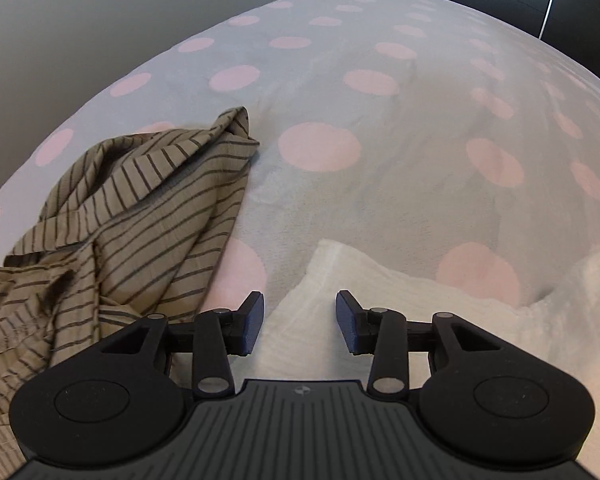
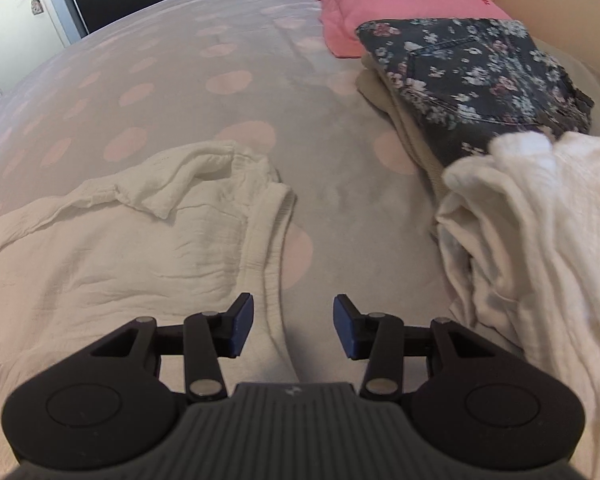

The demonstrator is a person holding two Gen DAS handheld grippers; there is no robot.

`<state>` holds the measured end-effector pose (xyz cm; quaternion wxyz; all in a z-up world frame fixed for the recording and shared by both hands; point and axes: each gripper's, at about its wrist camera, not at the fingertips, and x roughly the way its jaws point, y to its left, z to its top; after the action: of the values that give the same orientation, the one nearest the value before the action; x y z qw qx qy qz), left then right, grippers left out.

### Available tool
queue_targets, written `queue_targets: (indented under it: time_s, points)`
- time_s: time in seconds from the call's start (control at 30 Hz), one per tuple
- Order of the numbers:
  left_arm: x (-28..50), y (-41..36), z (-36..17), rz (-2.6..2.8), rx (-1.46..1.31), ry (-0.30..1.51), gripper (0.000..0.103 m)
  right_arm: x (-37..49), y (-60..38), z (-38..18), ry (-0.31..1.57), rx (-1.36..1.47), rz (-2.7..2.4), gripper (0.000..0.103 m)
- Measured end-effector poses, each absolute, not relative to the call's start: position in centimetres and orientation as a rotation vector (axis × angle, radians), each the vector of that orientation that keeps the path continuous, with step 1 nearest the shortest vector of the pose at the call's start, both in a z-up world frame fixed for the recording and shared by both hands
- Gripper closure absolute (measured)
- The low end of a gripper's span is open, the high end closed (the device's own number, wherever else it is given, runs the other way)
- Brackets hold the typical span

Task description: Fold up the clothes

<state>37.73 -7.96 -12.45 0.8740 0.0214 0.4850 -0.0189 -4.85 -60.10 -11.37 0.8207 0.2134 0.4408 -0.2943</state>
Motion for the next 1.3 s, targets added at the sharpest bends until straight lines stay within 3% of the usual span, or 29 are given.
queue_targets:
  time_s: [0.07,0.17,0.23,0.57,0.8,0.9,1.03,1.3]
  points:
    - [37.7,-8.2,-12.8,-0.039,0.037,1.005,0.072,-4.2,-60.1,-11.7,0.948,0.441,-0.622,0.056]
    - [37.4,-8.9,-12.4,-0.035,0.043,0.972,0.099,-3.5,-60.2,-12.2,0.966,0.429,-0.623,0.056]
    - [37.6,-9.3,-11.5,-0.021,0.065,0.939,0.101,-3.2,-60.3,-12.6,0.979,0.423,-0.63,0.056]
    - [41.7,-10.5,-1.7,0.061,0.194,0.712,0.102,-2.7,-60.4,-12.9,0.992,0.424,-0.637,0.056]
    - [43.6,-12.5,-1.9,0.105,0.255,0.685,0.099,-1.5,-59.9,-12.6,0.985,0.4,-0.607,0.056]
    - [44.4,-13.4,-1.9,0.123,0.28,0.674,0.091,-1.1,-59.8,-12.6,0.985,0.392,-0.604,0.056]
    - [45.2,-14.5,-2.1,0.12,0.318,0.67,0.089,-0.9,-59.8,-12.6,0.984,0.388,-0.603,0.056]
    - [41.0,-16.9,-5.6,-0.266,0.327,0.911,0.089,-1.1,-59.8,-12.7,0.986,0.41,-0.605,0.056]
